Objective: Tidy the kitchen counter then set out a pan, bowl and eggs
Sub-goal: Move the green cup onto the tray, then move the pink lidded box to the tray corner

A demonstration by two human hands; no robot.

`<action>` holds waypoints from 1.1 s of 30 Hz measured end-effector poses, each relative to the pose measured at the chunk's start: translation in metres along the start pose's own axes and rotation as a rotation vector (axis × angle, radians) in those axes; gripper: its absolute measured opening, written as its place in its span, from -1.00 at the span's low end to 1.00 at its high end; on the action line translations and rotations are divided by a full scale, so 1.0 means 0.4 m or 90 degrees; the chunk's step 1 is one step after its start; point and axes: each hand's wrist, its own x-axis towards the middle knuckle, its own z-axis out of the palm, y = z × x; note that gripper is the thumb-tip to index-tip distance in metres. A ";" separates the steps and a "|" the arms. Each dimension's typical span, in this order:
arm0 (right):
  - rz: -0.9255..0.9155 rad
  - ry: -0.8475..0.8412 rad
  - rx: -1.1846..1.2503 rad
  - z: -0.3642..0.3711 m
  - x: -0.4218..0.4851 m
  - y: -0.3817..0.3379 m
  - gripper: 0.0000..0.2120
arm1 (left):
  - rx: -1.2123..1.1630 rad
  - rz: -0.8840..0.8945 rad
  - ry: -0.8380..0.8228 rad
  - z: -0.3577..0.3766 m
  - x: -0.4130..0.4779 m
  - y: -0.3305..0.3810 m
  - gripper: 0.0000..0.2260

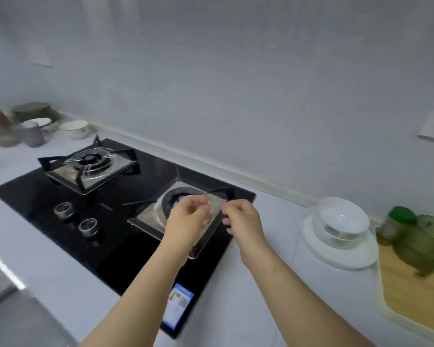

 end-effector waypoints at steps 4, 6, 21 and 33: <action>0.008 -0.146 -0.027 0.289 -0.068 -0.003 -0.95 | -0.007 -0.003 0.149 -0.293 -0.035 -0.003 -0.86; 0.001 -0.226 -0.037 0.453 -0.119 -0.001 -0.95 | -0.022 0.006 0.230 -0.466 -0.069 -0.009 -0.86; 0.019 -0.612 -0.112 1.519 -0.680 0.077 -0.82 | -0.075 -0.011 0.632 -1.548 -0.458 -0.082 -0.87; 0.012 -0.828 -0.184 2.153 -0.927 0.140 -0.88 | -0.063 -0.053 0.859 -2.173 -0.593 -0.153 -0.82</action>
